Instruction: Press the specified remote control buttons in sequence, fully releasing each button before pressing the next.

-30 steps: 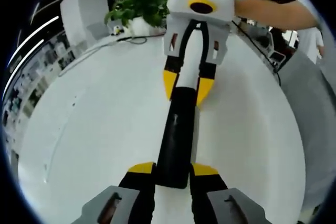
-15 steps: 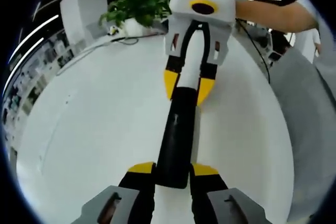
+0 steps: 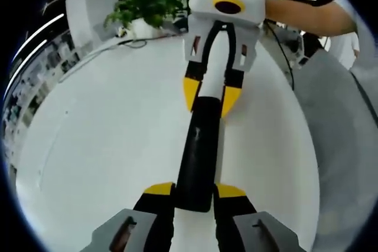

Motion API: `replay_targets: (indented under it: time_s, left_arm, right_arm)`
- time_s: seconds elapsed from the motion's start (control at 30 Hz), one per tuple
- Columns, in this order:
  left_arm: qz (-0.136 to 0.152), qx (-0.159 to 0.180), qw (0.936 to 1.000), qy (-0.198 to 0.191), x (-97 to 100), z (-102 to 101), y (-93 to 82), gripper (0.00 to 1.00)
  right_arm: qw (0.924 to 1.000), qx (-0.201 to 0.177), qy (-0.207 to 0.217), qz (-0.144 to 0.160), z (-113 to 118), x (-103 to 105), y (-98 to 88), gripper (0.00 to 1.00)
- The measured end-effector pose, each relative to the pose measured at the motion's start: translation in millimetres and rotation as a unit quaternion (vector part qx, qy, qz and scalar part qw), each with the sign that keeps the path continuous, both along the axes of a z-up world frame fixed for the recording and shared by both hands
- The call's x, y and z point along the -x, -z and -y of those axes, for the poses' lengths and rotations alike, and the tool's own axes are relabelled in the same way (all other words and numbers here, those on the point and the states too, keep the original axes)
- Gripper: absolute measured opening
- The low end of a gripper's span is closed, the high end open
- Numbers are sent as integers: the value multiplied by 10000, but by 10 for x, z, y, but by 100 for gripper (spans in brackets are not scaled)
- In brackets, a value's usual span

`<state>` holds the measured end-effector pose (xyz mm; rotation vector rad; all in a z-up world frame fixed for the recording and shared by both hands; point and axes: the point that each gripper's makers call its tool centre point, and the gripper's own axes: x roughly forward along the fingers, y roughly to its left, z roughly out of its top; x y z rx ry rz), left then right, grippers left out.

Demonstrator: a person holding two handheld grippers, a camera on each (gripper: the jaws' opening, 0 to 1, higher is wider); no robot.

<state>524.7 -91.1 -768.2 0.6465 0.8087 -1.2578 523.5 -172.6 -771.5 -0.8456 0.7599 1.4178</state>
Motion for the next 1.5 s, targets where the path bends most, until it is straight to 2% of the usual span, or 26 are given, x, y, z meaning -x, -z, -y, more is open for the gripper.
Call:
replay_targets:
  time_s: [0.27, 0.93, 1.13, 1.2, 1.5]
  left_arm:
    - [-67, -11, 10000, -7, 83, 11, 23, 24]
    - [-95, -73, 9999, 45, 113, 6, 92, 24]
    - [-63, -57, 9999, 72, 115, 5, 95, 24]
    - [45, -106, 9998, 183, 115, -8, 103, 24]
    - [63, 4, 9998, 170, 120, -2, 97, 25]
  right_arm:
    - [10000, 23, -23, -23, 13, 47, 21, 19]
    - [9999, 58, -38, -75, 13, 80, 79, 19]
    - [9999, 66, -27, -78, 11, 89, 90, 19]
    - [9999, 64, -17, -93, 14, 92, 99, 19]
    - [9999, 43, -9, -127, 14, 98, 109, 19]
